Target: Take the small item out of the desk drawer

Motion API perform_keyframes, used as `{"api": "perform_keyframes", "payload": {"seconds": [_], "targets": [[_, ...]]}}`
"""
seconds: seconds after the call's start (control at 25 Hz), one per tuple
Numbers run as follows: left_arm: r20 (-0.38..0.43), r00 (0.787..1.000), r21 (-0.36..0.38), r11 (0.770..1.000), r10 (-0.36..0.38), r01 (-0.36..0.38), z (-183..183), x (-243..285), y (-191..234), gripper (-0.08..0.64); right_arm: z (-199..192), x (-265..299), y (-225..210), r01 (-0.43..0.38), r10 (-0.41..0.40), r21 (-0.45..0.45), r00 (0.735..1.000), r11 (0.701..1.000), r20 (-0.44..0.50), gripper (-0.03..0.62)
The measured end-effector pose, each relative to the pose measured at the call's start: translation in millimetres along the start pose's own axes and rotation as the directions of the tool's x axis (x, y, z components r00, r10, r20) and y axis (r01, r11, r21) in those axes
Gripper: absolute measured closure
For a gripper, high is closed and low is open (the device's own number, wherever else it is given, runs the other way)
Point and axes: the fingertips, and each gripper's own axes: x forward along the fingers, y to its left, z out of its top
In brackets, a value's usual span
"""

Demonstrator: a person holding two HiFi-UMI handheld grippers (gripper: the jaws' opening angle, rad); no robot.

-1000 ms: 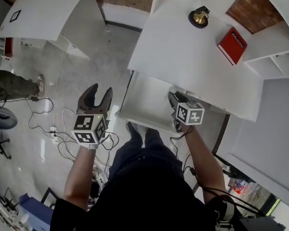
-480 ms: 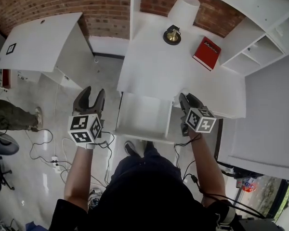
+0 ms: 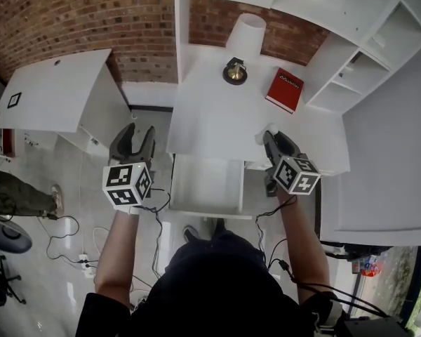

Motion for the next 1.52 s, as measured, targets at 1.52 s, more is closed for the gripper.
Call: {"api": "perform_keyframes", "payload": {"seconds": [1.52], "targets": [[-0.297, 0.933, -0.069, 0.970, 0.205, -0.235, -123, 124, 23, 0.345, -150, 252, -98, -0.170, 0.129, -0.043, 0.870, 0.985, -0.476, 0.469]]}}
